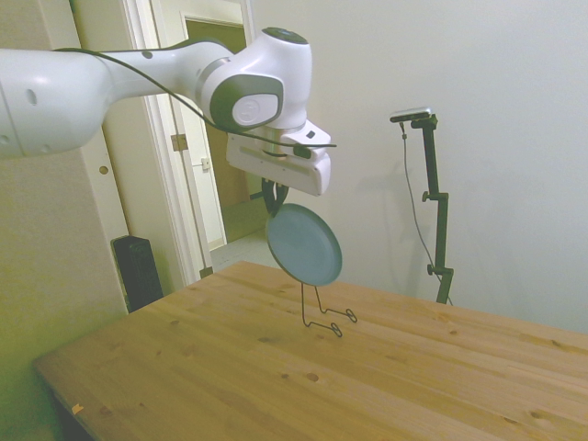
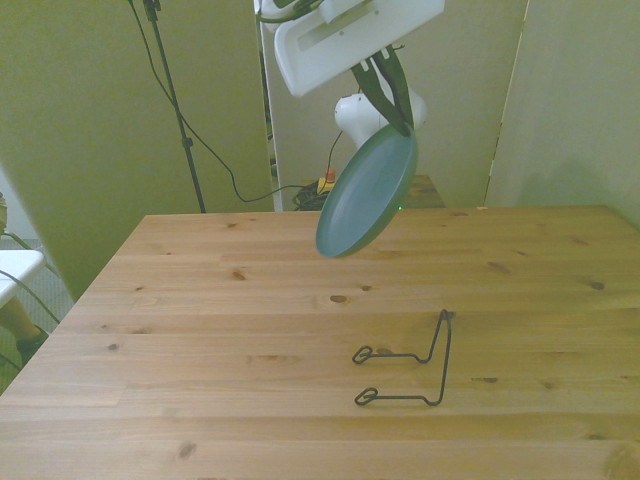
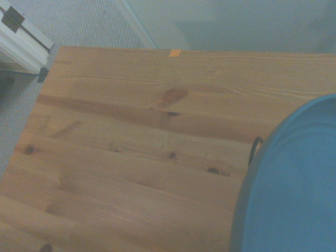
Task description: Load the plate
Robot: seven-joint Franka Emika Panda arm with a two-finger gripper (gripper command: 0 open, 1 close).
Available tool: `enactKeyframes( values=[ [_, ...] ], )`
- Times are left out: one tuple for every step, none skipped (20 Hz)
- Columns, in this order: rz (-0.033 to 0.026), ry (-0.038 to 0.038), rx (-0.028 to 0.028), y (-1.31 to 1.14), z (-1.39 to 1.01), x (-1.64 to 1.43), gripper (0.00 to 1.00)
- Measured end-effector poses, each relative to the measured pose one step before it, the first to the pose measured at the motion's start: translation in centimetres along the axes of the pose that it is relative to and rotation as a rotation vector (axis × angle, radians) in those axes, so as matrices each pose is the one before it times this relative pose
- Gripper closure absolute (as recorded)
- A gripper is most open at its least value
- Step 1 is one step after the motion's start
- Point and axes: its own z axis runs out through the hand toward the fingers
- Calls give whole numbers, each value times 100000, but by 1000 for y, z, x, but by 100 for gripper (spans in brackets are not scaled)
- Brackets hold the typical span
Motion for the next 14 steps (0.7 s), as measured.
enactKeyframes(
  values=[
    [-690,41,572,127,156,911,100],
    [-709,152,808,5,178,691,100],
    [-477,-702,803,-72,227,508,100],
    [-417,-1372,995,-46,203,389,100],
    [-405,-996,954,-93,122,321,100],
    [-310,-1069,538,-71,171,248,100],
    [-154,-1468,516,-31,159,168,100],
    [-126,-1305,372,-32,106,117,100],
    [-44,-1122,443,-1,139,147,100],
    [-108,-1164,323,-12,114,115,100],
    [-36,-572,234,21,118,192,100],
    [-19,33,14,0,48,202,100],
    [-300,470,-61,-111,-35,255,100],
    [-69,-216,32,-29,121,53,100]
  ],
)
